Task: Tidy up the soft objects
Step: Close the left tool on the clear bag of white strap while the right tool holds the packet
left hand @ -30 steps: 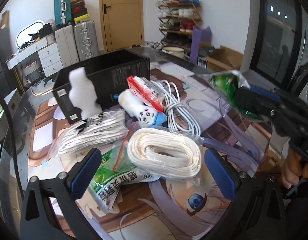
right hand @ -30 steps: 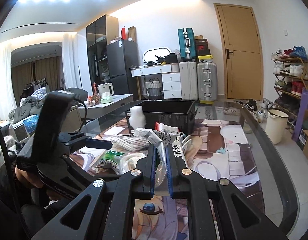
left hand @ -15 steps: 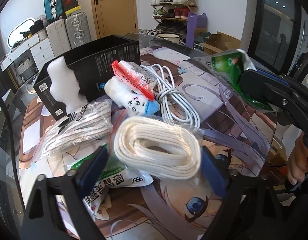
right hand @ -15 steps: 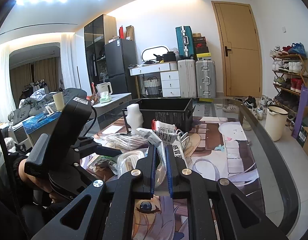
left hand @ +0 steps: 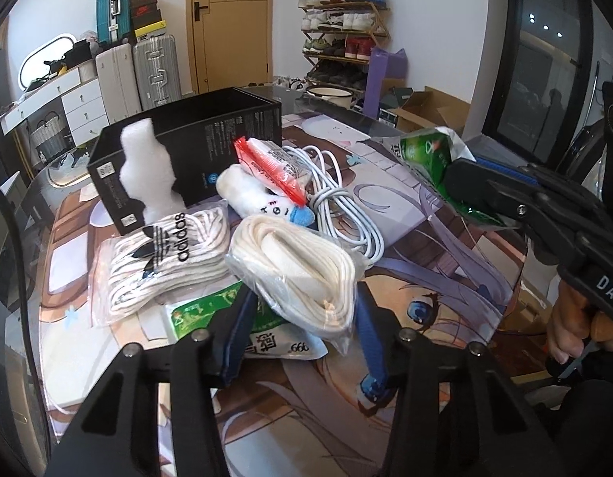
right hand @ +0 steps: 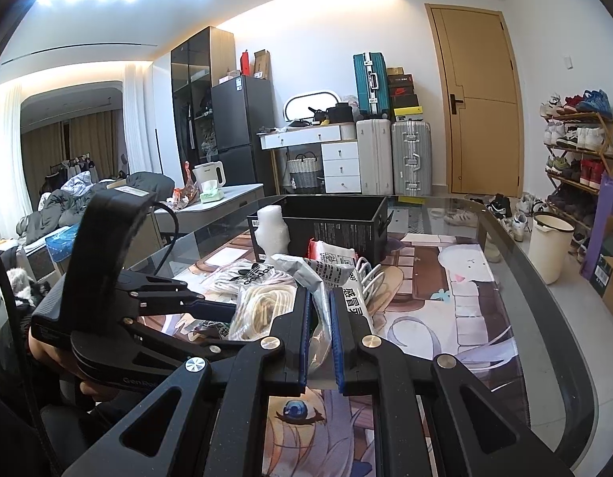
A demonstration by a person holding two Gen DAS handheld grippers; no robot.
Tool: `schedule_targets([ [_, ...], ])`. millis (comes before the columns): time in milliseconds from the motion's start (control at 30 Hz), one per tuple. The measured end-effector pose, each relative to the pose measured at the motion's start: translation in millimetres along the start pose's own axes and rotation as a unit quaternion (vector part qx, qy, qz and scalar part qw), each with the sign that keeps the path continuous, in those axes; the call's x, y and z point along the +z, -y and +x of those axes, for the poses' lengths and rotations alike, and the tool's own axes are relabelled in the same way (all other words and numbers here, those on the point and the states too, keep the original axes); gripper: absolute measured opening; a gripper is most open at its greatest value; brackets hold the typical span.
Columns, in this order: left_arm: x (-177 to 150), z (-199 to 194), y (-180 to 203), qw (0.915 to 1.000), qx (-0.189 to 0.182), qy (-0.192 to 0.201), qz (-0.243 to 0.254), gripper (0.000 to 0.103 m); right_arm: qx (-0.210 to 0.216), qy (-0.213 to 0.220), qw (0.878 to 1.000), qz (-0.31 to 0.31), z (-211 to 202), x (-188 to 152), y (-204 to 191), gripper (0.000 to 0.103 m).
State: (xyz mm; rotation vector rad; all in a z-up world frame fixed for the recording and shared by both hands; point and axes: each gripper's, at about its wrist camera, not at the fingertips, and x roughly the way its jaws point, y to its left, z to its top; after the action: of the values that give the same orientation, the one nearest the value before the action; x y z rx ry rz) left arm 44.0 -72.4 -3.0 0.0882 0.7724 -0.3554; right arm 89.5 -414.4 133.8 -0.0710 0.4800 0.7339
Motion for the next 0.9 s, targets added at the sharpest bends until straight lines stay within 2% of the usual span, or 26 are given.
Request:
schedule_targets([
  [133,-5.4,-4.4,-2.9,1.0000,-0.001,0.004,-0.004,0.045,-0.001,0.000,1.000,-0.003,0.0,-0.3,-2.8,0.010],
  [300,-5.7,-2.7,-4.4,1.0000,0.005,-0.004,-0.003,0.047,0.000,-0.002,1.000,-0.004,0.0,-0.1,-3.3,0.010],
  [367,-3.7,-1.9,-5.9,0.9999,0.009,-0.007,-0.007,0.064,0.000,-0.002,1.000,-0.003,0.2,0.2,-3.2,0.010],
  [467,1.0,-0.4,-9.7,0.9996,0.022,-0.007,-0.019,0.081,0.000,-0.002,1.000,-0.004,0.3,0.1,-3.9,0.010],
  [900,23.3,18.6,-14.9,0.9982,0.010,-0.026,-0.053,0.085,-0.002,0.001,1.000,-0.003,0.1,-0.2,-3.3,0.010],
])
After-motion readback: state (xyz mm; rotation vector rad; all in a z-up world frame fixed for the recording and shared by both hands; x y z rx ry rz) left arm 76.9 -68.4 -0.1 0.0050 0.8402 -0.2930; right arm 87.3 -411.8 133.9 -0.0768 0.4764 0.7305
